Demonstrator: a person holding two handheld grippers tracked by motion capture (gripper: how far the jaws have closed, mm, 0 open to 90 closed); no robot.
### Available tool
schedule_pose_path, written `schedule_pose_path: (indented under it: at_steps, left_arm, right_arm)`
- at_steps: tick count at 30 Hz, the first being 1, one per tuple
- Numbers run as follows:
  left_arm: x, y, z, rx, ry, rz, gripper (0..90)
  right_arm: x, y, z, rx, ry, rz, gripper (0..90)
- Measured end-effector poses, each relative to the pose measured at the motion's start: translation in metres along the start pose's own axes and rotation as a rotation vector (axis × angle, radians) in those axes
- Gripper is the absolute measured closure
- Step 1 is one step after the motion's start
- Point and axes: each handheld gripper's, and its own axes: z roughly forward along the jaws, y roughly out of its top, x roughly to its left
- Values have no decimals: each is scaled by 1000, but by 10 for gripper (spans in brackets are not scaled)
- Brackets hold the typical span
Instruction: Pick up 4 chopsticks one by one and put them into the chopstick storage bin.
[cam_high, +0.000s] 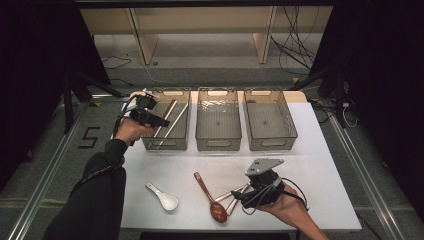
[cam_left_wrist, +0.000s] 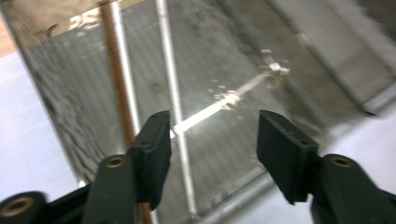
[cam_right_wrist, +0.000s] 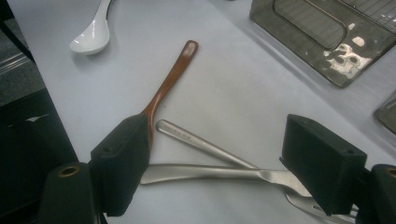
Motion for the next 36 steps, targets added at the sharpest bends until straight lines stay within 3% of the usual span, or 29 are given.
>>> schedule_pose_path:
  at_steps: [4, 8, 17, 24, 31, 36]
  left_arm:
    - [-20, -11, -17, -58, -48, 48, 372]
    - [-32, -23, -26, -84, -132, 77, 344]
    - [-54, -51, -38, -119, -131, 131, 303]
    - [-62, -76, -31, -141, -142, 130, 261]
    - [-71, -92, -39, -207, -172, 109, 202]
    - [-78, -103, -44, -230, -173, 125, 196]
  right_arm:
    - [1, 0, 0, 0, -1, -1, 243]
    - [1, 0, 1, 5, -3, -1, 242]
    - [3, 0, 4, 19, 5, 6, 241]
    - [5, -1, 9, 36, 15, 21, 241]
    - [6, -2, 12, 50, 23, 37, 242]
    - [5, -1, 13, 49, 30, 54, 242]
